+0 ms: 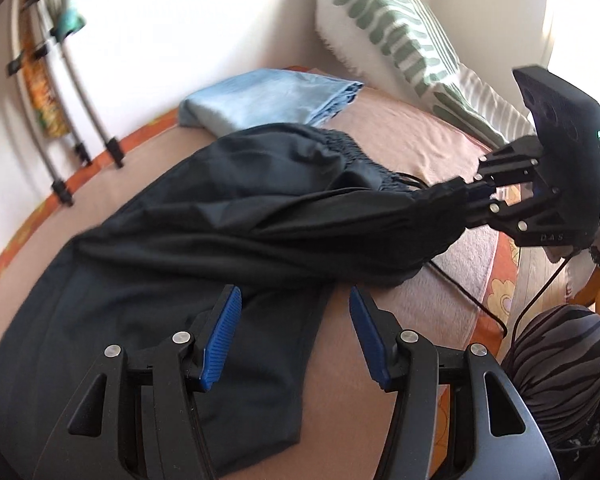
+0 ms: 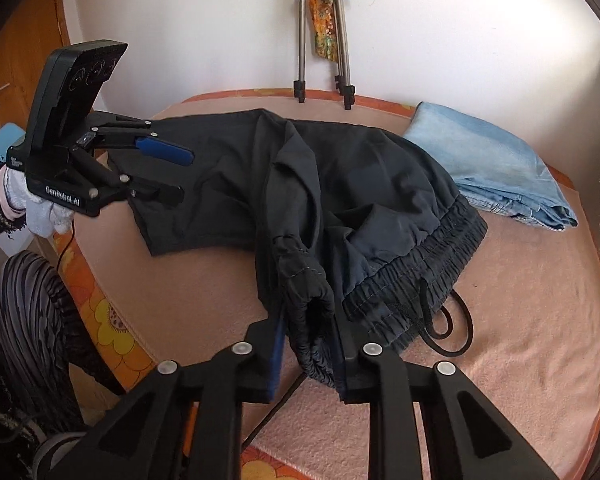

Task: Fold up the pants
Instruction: 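Grasp the elastic waistband with the right tool, then lift the waistband with the right tool while the left tool grips the trouser leg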

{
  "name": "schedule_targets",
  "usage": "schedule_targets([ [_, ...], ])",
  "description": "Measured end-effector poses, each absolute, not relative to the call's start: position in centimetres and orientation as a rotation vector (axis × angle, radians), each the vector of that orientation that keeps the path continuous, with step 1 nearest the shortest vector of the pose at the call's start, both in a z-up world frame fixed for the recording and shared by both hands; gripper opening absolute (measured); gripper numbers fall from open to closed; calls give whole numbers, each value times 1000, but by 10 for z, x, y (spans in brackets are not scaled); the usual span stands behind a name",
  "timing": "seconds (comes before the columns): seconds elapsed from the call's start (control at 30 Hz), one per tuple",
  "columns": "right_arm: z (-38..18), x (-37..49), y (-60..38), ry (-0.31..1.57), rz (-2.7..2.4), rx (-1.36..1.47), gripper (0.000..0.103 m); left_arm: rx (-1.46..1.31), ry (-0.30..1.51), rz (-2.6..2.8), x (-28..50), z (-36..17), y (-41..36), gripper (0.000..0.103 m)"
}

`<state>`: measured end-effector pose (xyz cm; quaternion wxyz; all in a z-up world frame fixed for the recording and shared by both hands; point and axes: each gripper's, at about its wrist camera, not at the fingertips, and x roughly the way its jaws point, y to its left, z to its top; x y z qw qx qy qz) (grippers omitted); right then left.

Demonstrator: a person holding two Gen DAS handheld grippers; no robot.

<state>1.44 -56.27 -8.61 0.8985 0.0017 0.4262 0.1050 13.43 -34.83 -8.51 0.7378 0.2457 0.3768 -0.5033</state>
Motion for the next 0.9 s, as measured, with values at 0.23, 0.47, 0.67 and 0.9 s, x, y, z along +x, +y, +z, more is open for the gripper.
schedule_targets([
  [0.23, -50, 37, -608, 779, 129, 32, 9, 562, 762, -1079, 142, -84, -366, 56],
  [0.47, -58, 100, -685, 800, -30, 128, 9, 517, 786, -988, 180, -97, -369, 56],
  [0.67, -103, 126, -715, 886, -64, 267, 31, 505, 825, -973, 197, -107, -375, 56],
  [0.9, -104, 50, -729, 855, -135, 483, 58, 657, 802, -1049, 144, -112, -356, 56],
])
